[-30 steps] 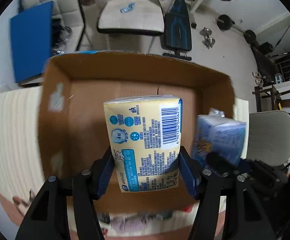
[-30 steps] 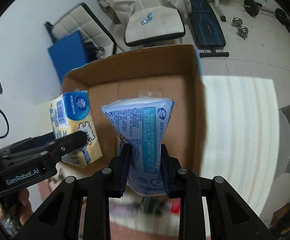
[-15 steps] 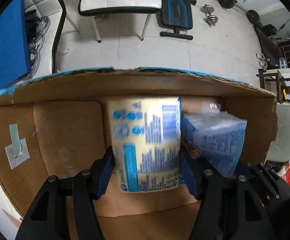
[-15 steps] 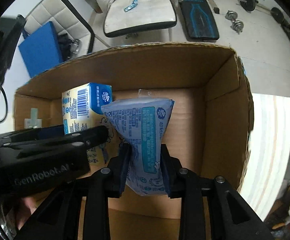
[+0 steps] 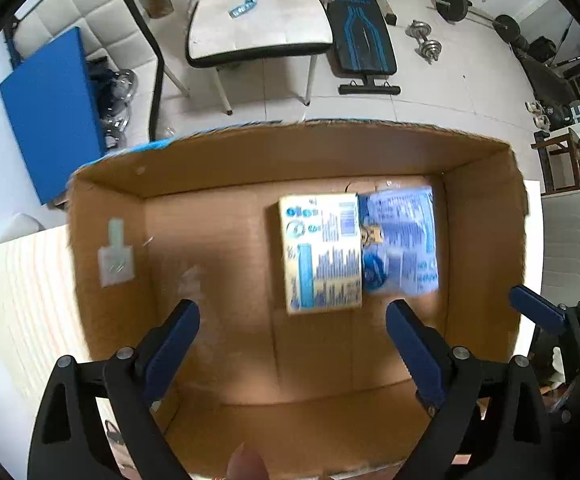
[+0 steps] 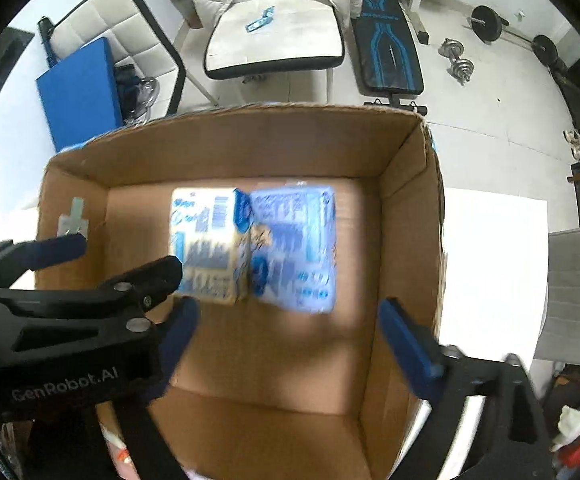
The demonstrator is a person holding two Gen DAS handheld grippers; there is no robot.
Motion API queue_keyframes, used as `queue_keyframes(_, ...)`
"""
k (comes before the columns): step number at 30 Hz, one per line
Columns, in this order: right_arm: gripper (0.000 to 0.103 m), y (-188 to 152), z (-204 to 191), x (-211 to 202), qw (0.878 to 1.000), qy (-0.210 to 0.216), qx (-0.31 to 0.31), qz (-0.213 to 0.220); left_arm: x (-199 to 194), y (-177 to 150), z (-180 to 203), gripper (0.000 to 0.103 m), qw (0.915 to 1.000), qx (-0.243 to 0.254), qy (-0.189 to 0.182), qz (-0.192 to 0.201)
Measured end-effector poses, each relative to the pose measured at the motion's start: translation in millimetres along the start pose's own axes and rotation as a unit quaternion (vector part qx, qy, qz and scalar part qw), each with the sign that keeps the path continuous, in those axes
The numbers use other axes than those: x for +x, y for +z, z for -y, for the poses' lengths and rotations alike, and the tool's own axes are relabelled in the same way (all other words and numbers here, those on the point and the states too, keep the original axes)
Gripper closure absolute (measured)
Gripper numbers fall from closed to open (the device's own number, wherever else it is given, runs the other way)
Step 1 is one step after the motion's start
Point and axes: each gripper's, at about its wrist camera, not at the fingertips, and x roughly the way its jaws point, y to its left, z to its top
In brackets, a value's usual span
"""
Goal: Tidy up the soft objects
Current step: 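Carry both items into the box and open both tools, then grasp the green snack bag with the left tool while the right grasps the red bag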
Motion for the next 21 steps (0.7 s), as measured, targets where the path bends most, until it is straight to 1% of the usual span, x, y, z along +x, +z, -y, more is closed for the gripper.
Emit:
queue_keyframes(4,0.000,-17.5,-6.3,-17.7,1.000,0.004,-0.005,0.004,-25.3,-21.9,-1.6,0.007,0.9997,-0.004,0.002,0.025)
queue_keyframes(7,0.000,-30.7,-8.1,-34.1,1.000,0.009,-0.004,0.018,-47.8,-39.2,-5.2,0.007,0.9990,-0.011,0.002,0.044)
queue_keyframes(10,0.000,-50.8,-8.4,-57.2,0.999,0.019,-0.002,0.035,-73.3,-61.5,-7.3,0.007,0.9975,-0.020,0.002,0.068)
queue_keyframes(13,0.000,-80.7,-2.9,-82.1,0.998,0.026,0.004,0.053,-97.3,-98.4,-10.1,0.007,0.9943,-0.030,0.013,0.102)
queue_keyframes(14,0.000,-94.6,0.5,-89.5,0.998,0.027,0.005,0.059,-102.9,-117.1,-9.1,0.007,0.9931,-0.029,0.020,0.112)
queue_keyframes(17,0.000,-143.1,16.5,-96.3,0.997,0.010,0.020,0.074,-101.4,-161.0,0.6,0.007,0.9898,-0.022,0.045,0.133)
queue_keyframes(18,0.000,-160.7,23.4,-92.0,0.997,0.005,0.028,0.077,-92.2,-176.6,4.7,0.007,0.9899,-0.020,0.051,0.130)
queue_keyframes(20,0.000,-190.4,40.0,-71.5,0.997,0.001,0.051,0.059,-70.7,-195.3,12.1,0.007,0.9929,-0.019,0.048,0.108)
queue_keyframes(21,0.001,-202.1,49.5,-55.7,0.996,0.008,0.072,0.044,-55.8,-203.7,14.8,0.008,0.9950,-0.018,0.041,0.090)
